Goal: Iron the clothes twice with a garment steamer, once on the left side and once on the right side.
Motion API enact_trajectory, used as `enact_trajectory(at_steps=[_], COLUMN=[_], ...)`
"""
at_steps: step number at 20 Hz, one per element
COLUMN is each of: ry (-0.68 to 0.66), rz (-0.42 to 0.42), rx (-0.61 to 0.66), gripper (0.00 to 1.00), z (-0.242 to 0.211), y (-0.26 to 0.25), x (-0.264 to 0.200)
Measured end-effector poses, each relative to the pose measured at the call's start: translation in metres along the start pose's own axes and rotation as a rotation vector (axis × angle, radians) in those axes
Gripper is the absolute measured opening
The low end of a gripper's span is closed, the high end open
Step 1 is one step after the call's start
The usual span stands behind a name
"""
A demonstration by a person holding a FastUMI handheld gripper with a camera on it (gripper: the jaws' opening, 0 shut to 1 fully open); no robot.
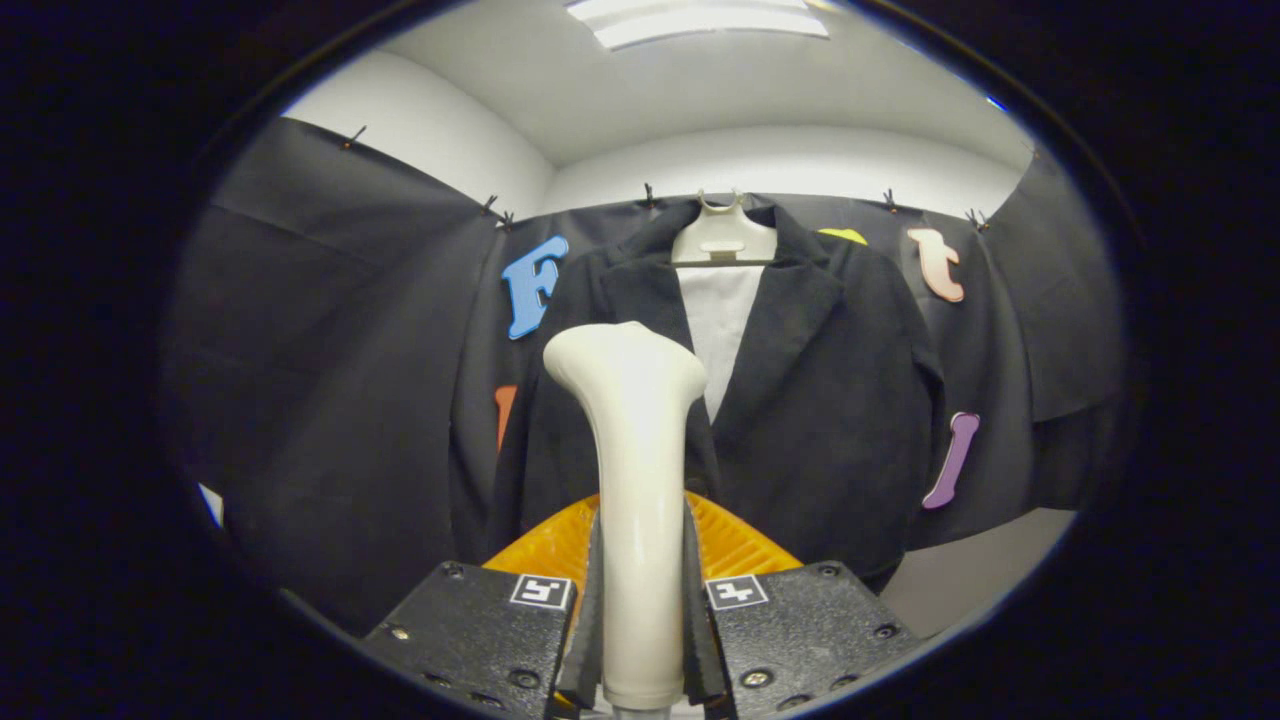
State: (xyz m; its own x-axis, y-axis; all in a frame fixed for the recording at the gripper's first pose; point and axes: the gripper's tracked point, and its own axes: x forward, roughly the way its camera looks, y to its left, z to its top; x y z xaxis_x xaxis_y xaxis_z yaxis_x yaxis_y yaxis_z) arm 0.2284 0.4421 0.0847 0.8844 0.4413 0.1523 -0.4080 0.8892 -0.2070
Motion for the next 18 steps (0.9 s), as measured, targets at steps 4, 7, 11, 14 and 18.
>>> enact_trajectory(at_steps=[4,7,11,14,18], ry=[0.067,0.123,0.188,0.236,0.3], rz=[0.009,0.012,0.013,0.001,0.0], rx=[-0.017,-0.027,-0.043,-0.048,-0.064], gripper=[0.36,0.36,0.36,0.36,0.36], z=[-0.034,-0.063,-0.096,-0.121,-0.153], y=[0.005,0.008,0.009,0.005,0.003], x=[-0.015,-0.027,-0.037,-0.047,-0.06])
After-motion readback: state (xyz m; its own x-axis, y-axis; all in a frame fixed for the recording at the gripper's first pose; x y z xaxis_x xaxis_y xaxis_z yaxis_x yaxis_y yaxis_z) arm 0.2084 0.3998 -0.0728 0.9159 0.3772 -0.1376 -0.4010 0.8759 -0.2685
